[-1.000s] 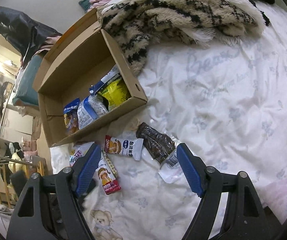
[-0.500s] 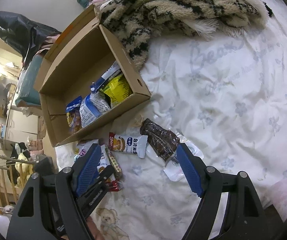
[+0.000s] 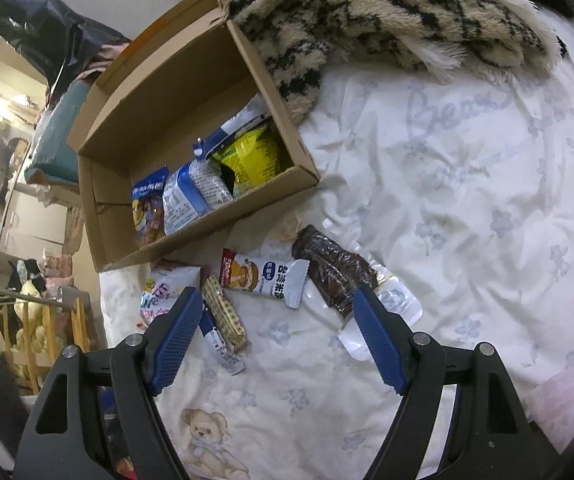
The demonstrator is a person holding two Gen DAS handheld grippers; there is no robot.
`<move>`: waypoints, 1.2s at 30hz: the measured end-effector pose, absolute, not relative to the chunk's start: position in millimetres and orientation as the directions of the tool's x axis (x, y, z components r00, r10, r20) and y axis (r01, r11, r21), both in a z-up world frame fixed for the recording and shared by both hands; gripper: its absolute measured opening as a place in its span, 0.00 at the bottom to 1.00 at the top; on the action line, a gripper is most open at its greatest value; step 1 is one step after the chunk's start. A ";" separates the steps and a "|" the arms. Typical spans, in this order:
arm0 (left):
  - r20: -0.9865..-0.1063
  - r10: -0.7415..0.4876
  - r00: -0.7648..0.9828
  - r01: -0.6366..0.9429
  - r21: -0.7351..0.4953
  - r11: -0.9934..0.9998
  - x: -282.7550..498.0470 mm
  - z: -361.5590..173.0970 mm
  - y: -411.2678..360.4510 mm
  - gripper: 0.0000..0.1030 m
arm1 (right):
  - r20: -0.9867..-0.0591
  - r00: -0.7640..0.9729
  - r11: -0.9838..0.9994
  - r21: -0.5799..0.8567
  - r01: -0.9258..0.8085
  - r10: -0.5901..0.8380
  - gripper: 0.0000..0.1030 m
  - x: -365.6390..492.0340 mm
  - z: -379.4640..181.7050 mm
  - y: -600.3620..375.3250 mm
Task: Organize snacks
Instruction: 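Grasp the white-and-red FOOD rice cake packet with the left gripper, then grasp the tan cracker stick packet with the right gripper while the left gripper holds the rice cake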
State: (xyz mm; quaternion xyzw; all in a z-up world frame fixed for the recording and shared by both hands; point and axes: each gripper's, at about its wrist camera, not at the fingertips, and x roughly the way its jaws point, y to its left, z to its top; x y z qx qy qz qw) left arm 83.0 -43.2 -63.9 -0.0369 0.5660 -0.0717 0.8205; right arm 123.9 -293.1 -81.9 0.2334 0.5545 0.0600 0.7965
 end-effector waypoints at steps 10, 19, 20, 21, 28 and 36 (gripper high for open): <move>-0.923 -0.099 0.372 -0.004 -0.108 0.994 99.5 -68.6 11.9 0.26 | -0.847 0.270 0.867 0.493 0.078 0.458 0.68 138.4 -105.1 -246.6; -0.919 -0.119 0.377 -0.035 -0.142 0.989 105.5 -79.6 15.9 0.27 | -0.887 0.153 0.899 0.436 -0.027 0.435 0.36 161.2 -145.1 -198.0; -0.919 -0.120 0.376 -0.035 -0.143 0.989 106.5 -80.4 15.7 0.27 | -0.897 0.139 0.907 0.421 -0.028 0.420 0.36 164.1 -152.8 -195.1; -0.919 -0.121 0.374 -0.036 -0.145 0.989 107.1 -80.3 15.5 0.27 | -0.902 0.130 0.911 0.411 -0.026 0.411 0.35 165.2 -158.1 -193.7; -0.918 -0.126 0.376 -0.048 -0.155 0.987 112.2 -81.1 17.6 0.27 | -0.902 0.080 0.905 0.423 -0.047 0.425 0.34 169.1 -178.8 -178.3; -0.920 -0.107 0.377 -0.052 -0.137 0.989 113.1 -83.7 17.5 0.27 | -0.906 0.071 0.906 0.409 -0.108 0.417 0.12 161.9 -179.1 -163.8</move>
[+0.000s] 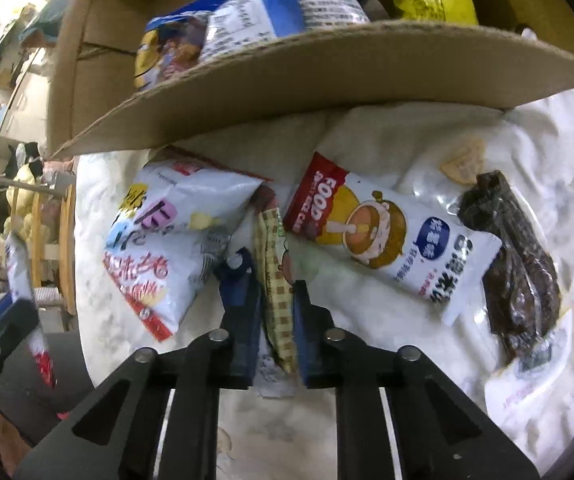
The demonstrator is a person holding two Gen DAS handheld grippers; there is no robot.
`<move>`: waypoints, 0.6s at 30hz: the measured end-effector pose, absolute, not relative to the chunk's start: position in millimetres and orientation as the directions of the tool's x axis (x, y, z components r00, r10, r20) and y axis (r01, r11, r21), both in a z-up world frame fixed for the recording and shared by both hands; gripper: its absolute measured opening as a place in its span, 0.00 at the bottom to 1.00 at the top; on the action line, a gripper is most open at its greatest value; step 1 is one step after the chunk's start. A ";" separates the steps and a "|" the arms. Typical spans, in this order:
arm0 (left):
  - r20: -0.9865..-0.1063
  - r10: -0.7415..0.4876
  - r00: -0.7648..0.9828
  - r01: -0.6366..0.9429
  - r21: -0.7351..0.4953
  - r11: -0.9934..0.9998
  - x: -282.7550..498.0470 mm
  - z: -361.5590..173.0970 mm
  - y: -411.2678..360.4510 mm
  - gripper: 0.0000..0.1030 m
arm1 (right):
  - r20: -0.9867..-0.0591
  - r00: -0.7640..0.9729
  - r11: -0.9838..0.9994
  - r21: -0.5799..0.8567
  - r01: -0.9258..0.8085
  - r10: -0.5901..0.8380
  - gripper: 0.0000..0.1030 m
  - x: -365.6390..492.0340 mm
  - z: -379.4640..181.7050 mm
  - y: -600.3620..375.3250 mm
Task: Organize snacks
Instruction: 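Grasp the tan cracker stick packet with the right gripper while the left gripper holds the rice cake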
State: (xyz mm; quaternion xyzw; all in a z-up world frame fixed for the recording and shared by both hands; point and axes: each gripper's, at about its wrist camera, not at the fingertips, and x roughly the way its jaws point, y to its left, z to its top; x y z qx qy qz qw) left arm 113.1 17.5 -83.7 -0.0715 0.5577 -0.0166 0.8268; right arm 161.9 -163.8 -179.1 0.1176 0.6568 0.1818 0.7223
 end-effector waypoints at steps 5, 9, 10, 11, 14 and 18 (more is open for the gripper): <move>-0.917 -0.088 0.390 -0.042 -0.113 0.993 111.5 -83.0 15.1 0.27 | -0.901 0.077 0.902 0.418 -0.108 0.427 0.11 149.1 -169.1 -167.3; -0.914 -0.067 0.401 -0.040 -0.090 0.995 108.9 -81.7 15.0 0.27 | -0.897 0.105 0.900 0.417 -0.125 0.430 0.11 134.5 -152.4 -169.1; -0.913 -0.067 0.403 -0.038 -0.090 0.995 107.8 -80.8 15.7 0.27 | -0.892 0.116 0.898 0.423 -0.124 0.437 0.11 131.0 -148.1 -170.2; -0.911 -0.066 0.406 -0.038 -0.089 0.995 106.8 -79.9 16.1 0.27 | -0.891 0.133 0.899 0.419 -0.127 0.434 0.11 126.7 -143.2 -171.3; -0.907 -0.054 0.419 -0.040 -0.078 0.996 103.4 -76.9 17.4 0.27 | -0.891 0.166 0.905 0.408 -0.121 0.424 0.11 115.1 -135.1 -177.3; -0.898 -0.055 0.437 -0.033 -0.077 0.996 99.0 -71.8 16.3 0.27 | -0.872 0.213 0.898 0.427 -0.108 0.440 0.11 100.5 -117.9 -190.2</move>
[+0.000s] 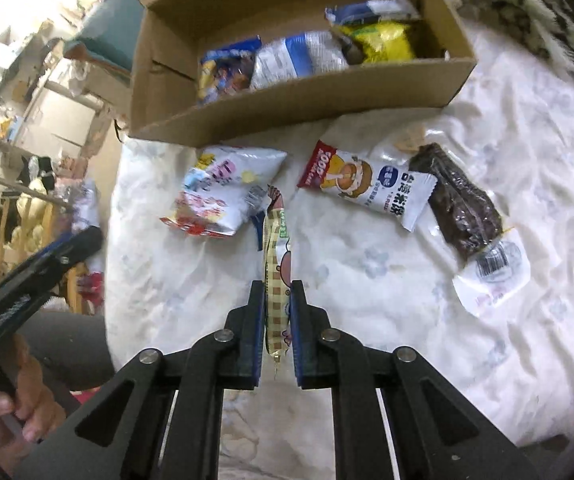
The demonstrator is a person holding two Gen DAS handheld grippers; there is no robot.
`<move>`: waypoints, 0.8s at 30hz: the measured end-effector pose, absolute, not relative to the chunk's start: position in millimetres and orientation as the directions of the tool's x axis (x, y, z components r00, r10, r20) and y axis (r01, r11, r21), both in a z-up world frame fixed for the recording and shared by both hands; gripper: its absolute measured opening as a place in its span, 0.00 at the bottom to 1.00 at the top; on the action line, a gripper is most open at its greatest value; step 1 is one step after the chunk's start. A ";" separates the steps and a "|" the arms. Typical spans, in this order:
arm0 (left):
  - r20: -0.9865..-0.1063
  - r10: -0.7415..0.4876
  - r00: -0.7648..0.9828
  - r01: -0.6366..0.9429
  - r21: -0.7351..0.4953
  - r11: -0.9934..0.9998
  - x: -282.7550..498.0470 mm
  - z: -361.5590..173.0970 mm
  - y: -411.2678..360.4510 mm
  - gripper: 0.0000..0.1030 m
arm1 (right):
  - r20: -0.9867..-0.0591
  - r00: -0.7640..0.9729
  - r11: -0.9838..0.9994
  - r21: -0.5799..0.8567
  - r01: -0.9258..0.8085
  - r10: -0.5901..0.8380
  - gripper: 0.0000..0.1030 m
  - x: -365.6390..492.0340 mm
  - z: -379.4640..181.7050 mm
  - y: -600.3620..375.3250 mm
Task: Organize snacks
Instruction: 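Grasp the tan cracker stick packet with the right gripper while the left gripper holds the rice cake, then lower both held packets into the cardboard box and open both grippers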
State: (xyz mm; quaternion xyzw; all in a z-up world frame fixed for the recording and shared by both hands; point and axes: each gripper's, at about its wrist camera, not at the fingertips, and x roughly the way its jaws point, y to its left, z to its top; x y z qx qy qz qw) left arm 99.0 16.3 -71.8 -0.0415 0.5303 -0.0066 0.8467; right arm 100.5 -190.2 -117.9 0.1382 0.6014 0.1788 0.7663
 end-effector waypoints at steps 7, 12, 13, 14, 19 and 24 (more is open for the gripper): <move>-0.851 -0.059 0.522 -0.015 -0.079 0.997 93.7 -40.9 13.4 0.27 | -0.803 0.354 0.875 0.466 -0.128 0.480 0.11 87.1 -68.4 -210.7; -0.821 -0.077 0.566 -0.009 -0.100 0.995 106.6 -14.1 12.3 0.27 | -0.742 0.453 0.863 0.483 -0.150 0.494 0.11 90.5 -31.2 -215.0; -0.816 -0.080 0.573 -0.008 -0.103 0.995 110.9 -9.3 12.1 0.27 | -0.736 0.458 0.860 0.487 -0.152 0.498 0.11 93.8 -27.9 -214.1; -0.810 -0.082 0.581 -0.007 -0.105 0.994 116.9 -3.8 11.8 0.27 | -0.729 0.467 0.858 0.490 -0.155 0.501 0.11 98.1 -23.0 -215.8; -0.800 -0.072 0.596 -0.002 -0.091 0.996 148.4 7.5 7.4 0.27 | -0.711 0.502 0.862 0.477 -0.170 0.492 0.11 128.8 -2.2 -217.2; -0.807 -0.074 0.587 0.013 -0.082 0.997 180.8 4.0 3.2 0.27 | -0.703 0.528 0.869 0.468 -0.161 0.476 0.11 166.4 7.3 -224.2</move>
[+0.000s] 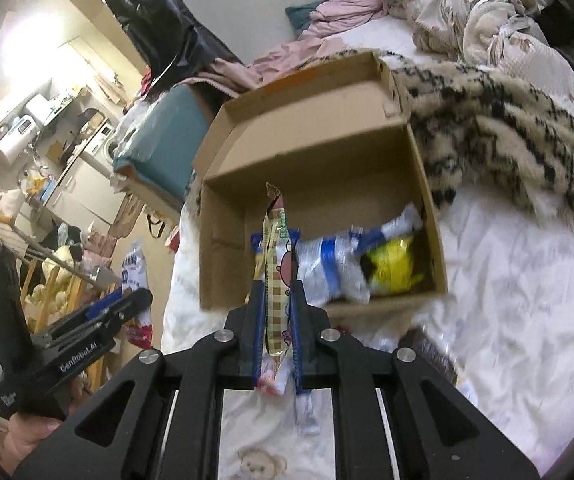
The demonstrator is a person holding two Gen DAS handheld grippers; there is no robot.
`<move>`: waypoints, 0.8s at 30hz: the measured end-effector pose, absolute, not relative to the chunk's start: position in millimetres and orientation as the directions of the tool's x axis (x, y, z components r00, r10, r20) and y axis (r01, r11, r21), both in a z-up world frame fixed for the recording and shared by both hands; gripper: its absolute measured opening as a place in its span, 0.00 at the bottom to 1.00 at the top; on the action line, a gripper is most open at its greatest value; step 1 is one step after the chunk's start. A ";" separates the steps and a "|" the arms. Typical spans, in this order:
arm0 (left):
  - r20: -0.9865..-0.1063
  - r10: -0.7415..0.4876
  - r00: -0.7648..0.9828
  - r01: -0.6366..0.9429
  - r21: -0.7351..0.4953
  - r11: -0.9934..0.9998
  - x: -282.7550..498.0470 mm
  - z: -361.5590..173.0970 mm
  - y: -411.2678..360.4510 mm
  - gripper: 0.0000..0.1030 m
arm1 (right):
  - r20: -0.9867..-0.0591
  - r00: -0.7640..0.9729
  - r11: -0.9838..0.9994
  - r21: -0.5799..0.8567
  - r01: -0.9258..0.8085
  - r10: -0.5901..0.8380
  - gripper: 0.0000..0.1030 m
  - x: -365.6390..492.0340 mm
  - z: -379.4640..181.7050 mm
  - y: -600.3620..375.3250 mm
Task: Organize snacks
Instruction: 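Lower both held packets into the cardboard box and open both grippers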
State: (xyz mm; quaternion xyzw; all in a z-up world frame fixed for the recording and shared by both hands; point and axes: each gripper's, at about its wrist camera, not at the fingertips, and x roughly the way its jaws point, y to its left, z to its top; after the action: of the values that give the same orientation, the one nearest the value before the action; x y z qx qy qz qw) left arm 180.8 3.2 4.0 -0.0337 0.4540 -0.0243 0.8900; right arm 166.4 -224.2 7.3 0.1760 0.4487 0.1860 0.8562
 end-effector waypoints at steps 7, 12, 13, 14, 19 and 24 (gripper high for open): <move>-0.807 -0.076 0.585 0.022 -0.078 0.997 222.6 -12.5 -11.7 0.27 | -0.709 0.521 0.865 0.487 -0.125 0.474 0.11 215.1 -8.7 -229.5; -0.819 -0.081 0.568 0.005 -0.095 0.995 242.2 -36.2 -18.5 0.27 | -0.717 0.500 0.857 0.503 -0.109 0.485 0.12 231.1 -39.7 -226.9; -0.822 -0.086 0.563 0.000 -0.104 0.995 245.1 -42.1 -18.4 0.27 | -0.722 0.491 0.855 0.509 -0.101 0.488 0.12 232.2 -46.6 -227.1; -0.823 -0.089 0.561 0.001 -0.107 0.994 246.6 -46.5 -18.5 0.27 | -0.726 0.482 0.853 0.514 -0.092 0.490 0.12 232.9 -52.7 -227.6; -0.825 -0.064 0.561 0.029 -0.058 0.998 251.7 -62.6 -24.0 0.27 | -0.753 0.457 0.866 0.491 -0.089 0.474 0.12 236.8 -69.2 -225.6; -0.836 -0.052 0.546 0.013 -0.054 0.998 252.3 -72.1 -18.0 0.27 | -0.752 0.434 0.853 0.515 -0.081 0.496 0.12 240.3 -81.4 -223.6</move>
State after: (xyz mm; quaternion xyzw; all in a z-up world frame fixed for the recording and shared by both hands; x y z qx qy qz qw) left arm 252.3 -18.0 -72.1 -0.0207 0.4761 -0.0185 0.8790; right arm 240.3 -223.6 -81.4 0.2064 0.5022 0.1755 0.8212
